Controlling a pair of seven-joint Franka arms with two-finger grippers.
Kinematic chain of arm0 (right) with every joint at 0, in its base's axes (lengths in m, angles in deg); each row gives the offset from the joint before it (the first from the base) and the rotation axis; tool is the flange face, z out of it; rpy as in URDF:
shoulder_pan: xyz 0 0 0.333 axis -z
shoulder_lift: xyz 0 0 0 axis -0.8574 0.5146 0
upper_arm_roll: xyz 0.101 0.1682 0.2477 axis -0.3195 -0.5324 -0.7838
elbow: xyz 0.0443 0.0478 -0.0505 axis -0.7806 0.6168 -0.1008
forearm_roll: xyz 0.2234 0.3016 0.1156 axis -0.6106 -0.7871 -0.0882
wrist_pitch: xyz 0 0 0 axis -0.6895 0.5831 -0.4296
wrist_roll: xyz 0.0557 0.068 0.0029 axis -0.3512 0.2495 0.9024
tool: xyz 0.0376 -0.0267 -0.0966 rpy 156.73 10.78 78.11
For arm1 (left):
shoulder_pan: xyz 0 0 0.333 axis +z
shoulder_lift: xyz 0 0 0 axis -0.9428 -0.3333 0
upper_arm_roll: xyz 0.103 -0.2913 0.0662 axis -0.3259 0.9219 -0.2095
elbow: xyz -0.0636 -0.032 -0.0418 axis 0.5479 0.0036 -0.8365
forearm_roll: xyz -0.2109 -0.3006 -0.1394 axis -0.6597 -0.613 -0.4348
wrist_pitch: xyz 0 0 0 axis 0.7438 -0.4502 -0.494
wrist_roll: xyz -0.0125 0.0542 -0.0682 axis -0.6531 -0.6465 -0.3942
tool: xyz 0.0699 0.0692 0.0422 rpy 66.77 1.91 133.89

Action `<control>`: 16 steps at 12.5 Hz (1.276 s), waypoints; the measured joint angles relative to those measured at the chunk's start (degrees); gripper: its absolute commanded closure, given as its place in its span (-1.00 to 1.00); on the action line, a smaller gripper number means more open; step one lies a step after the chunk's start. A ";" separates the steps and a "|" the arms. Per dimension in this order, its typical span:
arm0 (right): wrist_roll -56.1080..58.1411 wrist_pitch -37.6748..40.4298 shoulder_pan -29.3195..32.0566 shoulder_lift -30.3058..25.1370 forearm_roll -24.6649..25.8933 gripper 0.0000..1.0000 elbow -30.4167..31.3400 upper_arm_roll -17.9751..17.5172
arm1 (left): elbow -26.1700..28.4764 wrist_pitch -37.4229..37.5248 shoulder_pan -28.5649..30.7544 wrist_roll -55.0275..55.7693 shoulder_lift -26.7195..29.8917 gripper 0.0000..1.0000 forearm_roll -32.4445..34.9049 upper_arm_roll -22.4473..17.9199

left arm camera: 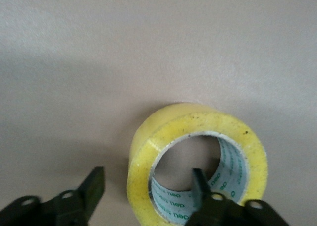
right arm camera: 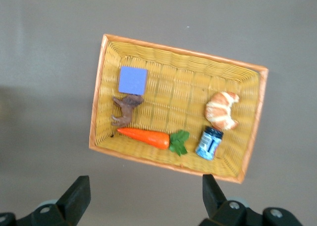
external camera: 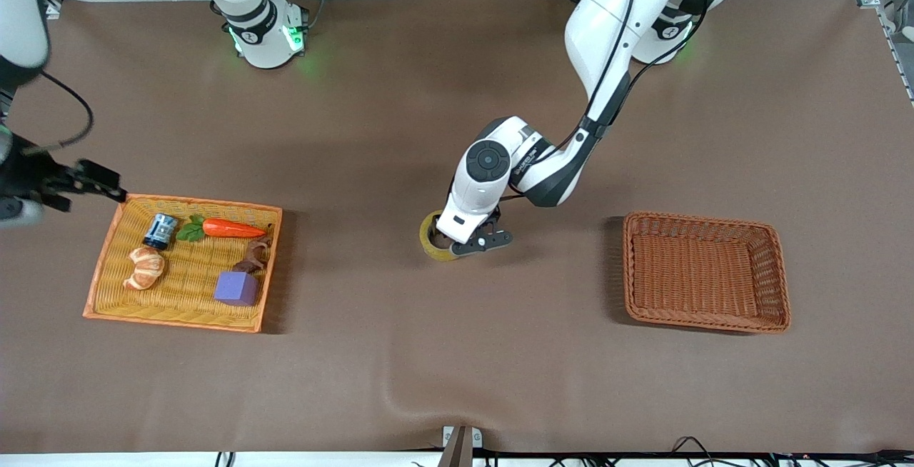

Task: Transfer tape with both arms
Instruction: 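Grasp the tape with the left gripper while the right gripper releases and withdraws, then carry the tape with the left gripper and lower it into the basket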

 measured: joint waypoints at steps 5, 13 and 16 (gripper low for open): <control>-4.16 3.09 -0.48 -4.22 1.59 -1.00 1.04 0.43 | -0.57 -0.09 -0.18 -0.04 -0.19 1.00 0.20 -1.09; -7.84 6.95 -2.19 -5.06 2.74 -1.00 1.08 0.50 | 1.54 12.11 14.59 -17.33 15.98 1.00 0.72 -3.68; -7.08 7.16 -2.18 -5.06 3.55 -1.00 1.08 0.52 | 8.61 12.39 25.57 -35.05 21.06 1.00 0.79 -3.68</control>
